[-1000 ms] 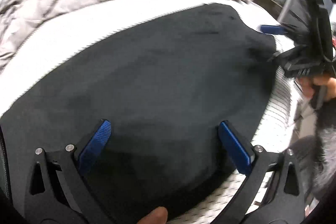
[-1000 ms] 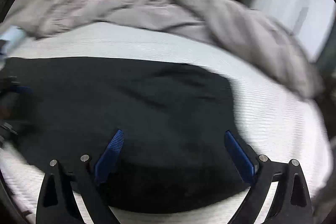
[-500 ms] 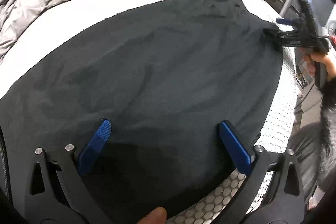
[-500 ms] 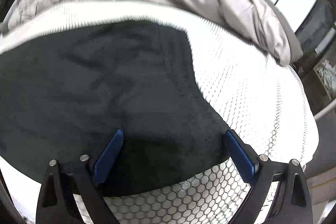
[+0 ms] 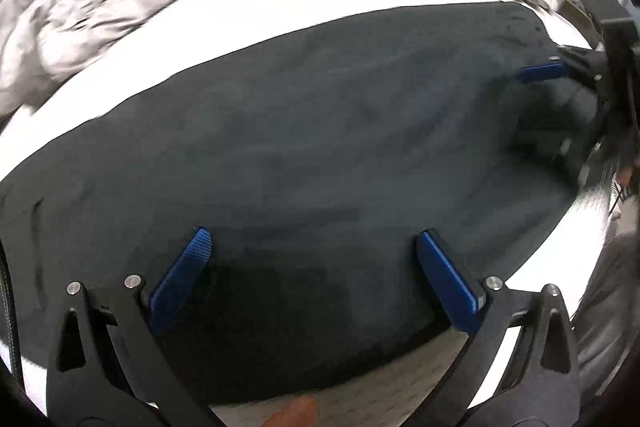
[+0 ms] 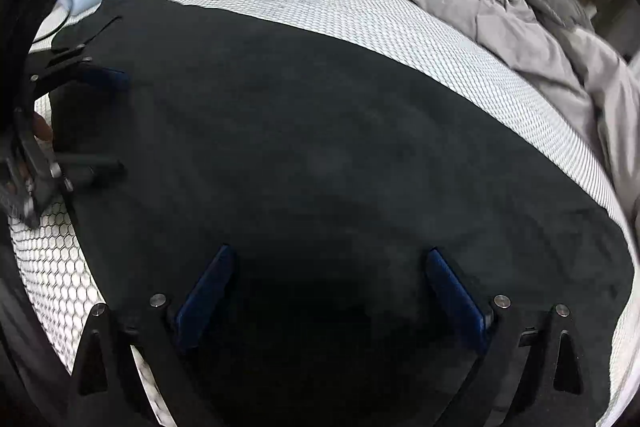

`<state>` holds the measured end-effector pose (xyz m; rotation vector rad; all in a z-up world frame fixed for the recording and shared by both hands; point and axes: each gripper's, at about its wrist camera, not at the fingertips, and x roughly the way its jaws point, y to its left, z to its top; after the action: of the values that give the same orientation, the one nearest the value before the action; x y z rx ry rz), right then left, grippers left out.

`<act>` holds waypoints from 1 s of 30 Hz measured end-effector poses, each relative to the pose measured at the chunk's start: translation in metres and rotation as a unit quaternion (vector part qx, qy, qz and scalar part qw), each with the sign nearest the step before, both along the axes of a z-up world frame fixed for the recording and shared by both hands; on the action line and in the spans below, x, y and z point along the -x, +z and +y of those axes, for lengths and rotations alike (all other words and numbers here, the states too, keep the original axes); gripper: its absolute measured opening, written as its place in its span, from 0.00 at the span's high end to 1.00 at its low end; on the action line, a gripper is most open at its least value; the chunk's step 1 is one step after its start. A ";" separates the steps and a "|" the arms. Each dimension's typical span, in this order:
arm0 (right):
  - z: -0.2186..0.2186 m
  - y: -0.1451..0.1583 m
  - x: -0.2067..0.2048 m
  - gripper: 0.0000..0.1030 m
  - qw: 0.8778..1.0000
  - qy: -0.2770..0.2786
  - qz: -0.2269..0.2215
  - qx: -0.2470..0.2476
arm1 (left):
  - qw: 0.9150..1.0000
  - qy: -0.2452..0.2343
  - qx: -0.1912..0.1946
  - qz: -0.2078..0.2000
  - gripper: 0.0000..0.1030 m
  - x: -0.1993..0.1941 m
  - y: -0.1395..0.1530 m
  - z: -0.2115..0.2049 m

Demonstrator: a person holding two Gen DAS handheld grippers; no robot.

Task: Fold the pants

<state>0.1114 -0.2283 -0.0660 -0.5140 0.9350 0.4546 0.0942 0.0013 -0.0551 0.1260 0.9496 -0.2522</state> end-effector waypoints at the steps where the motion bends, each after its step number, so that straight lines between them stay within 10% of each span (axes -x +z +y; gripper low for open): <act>1: -0.014 0.005 -0.004 0.04 1.000 -0.018 0.006 0.005 | 1.000 0.010 0.003 0.000 0.01 0.004 -0.001 0.013; 11: 0.025 0.034 -0.011 0.04 0.995 -0.035 -0.013 -0.089 | 0.995 0.085 0.047 -0.009 0.01 -0.018 0.014 0.072; 16: 0.094 0.006 -0.002 0.04 1.000 0.000 0.004 -0.023 | 0.995 0.100 0.009 0.001 0.01 -0.036 -0.003 0.079; 19: 0.064 0.006 -0.054 0.03 1.000 -0.025 -0.011 0.005 | 0.994 0.110 -0.019 -0.013 0.01 -0.023 0.000 0.092; 23: 0.048 0.022 -0.063 0.07 0.996 -0.087 -0.027 -0.022 | 0.992 0.121 0.028 -0.016 0.01 -0.012 0.010 0.108; 30: 0.145 -0.001 -0.030 0.09 0.996 0.059 0.021 -0.056 | 0.983 0.185 0.005 0.008 0.01 -0.043 -0.002 0.133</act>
<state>0.1411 -0.0835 -0.0670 -0.4596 0.9173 0.6241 0.1374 0.1343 -0.0573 -0.0615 0.9679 0.0851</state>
